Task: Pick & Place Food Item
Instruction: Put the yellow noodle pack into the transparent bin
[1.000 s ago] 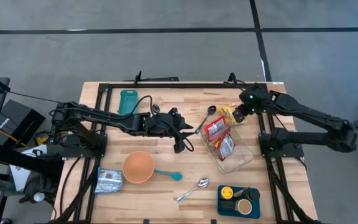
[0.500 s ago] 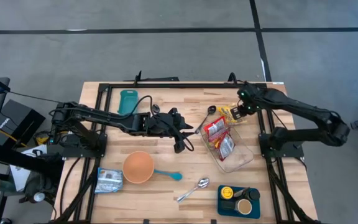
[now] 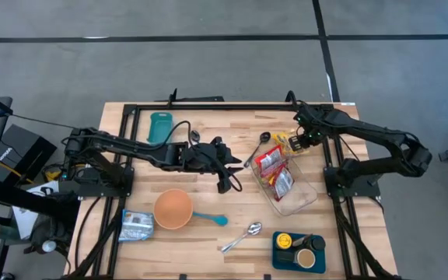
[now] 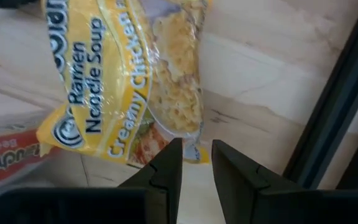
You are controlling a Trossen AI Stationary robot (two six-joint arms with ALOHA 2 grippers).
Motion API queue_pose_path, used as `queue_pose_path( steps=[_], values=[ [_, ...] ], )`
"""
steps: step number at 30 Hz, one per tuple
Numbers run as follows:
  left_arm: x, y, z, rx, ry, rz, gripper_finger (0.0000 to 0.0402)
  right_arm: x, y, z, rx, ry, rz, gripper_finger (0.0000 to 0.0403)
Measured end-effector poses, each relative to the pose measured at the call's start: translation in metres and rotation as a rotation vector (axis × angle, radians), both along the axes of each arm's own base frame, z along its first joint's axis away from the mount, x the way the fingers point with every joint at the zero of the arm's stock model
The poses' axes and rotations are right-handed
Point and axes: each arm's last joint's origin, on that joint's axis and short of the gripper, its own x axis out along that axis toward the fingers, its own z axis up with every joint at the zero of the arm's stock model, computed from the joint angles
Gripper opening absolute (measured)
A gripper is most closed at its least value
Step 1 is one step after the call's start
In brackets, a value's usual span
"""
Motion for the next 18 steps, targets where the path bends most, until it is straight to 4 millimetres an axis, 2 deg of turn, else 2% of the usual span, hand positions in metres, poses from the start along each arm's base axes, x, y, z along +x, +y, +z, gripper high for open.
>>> queue_pose_path(
  steps=[13, 18],
  values=[
    [0.0, 0.0, 0.0, 0.0, 0.0, 0.0, 0.0108, 0.0001, 0.0029, -0.0004, 0.041, -0.001, 0.087, 0.0082],
    [0.0, 0.0, 0.0, 0.0, 0.0, 0.0, 0.0108, 0.0072, 0.0083, 0.0, 0.03, -0.013, 0.206, 0.0082]
  ],
)
